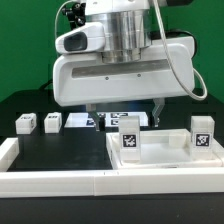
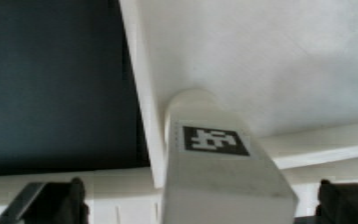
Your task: Assemble square table
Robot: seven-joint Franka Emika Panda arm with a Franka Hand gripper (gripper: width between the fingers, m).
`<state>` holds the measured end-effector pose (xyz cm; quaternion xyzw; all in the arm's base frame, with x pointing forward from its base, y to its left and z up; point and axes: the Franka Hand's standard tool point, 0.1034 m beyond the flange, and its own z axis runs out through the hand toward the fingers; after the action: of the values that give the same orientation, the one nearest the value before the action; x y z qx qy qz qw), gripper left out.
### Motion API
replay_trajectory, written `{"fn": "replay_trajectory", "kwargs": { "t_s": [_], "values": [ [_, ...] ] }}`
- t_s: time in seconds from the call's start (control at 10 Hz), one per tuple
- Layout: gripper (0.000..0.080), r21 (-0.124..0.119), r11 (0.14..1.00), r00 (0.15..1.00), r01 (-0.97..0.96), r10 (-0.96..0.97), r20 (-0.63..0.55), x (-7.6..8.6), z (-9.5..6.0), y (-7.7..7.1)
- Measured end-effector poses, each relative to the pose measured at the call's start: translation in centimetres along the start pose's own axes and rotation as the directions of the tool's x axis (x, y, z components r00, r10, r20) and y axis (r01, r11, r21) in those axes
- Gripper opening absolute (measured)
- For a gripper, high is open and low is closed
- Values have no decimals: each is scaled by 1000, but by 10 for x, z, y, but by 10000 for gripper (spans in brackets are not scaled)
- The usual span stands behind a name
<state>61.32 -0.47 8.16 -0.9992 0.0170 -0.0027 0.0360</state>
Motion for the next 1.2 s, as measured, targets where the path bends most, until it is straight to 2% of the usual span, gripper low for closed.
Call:
{"fn": "replay_trajectory", "kwargs": {
  "t_s": [0.2,0.3,0.4,0.5,0.6,0.9,1.2],
  "values": [
    [648,-7,1000,1000,1,-1,-25,2,2,0],
    [515,-7,1000,1000,2,-2,-28,2,2,-1],
    [515,-7,1000,1000,1,-2,-28,2,2,0],
    [375,-7,1000,1000,1,-1,-28,2,2,0],
    [290,-7,1000,1000,1,-1,-28,2,2,0],
    [290,-6,1000,999,-16,16,-28,2,2,0],
    [290,2,966,966,-259,259,-27,2,3,-2]
  ]
}}
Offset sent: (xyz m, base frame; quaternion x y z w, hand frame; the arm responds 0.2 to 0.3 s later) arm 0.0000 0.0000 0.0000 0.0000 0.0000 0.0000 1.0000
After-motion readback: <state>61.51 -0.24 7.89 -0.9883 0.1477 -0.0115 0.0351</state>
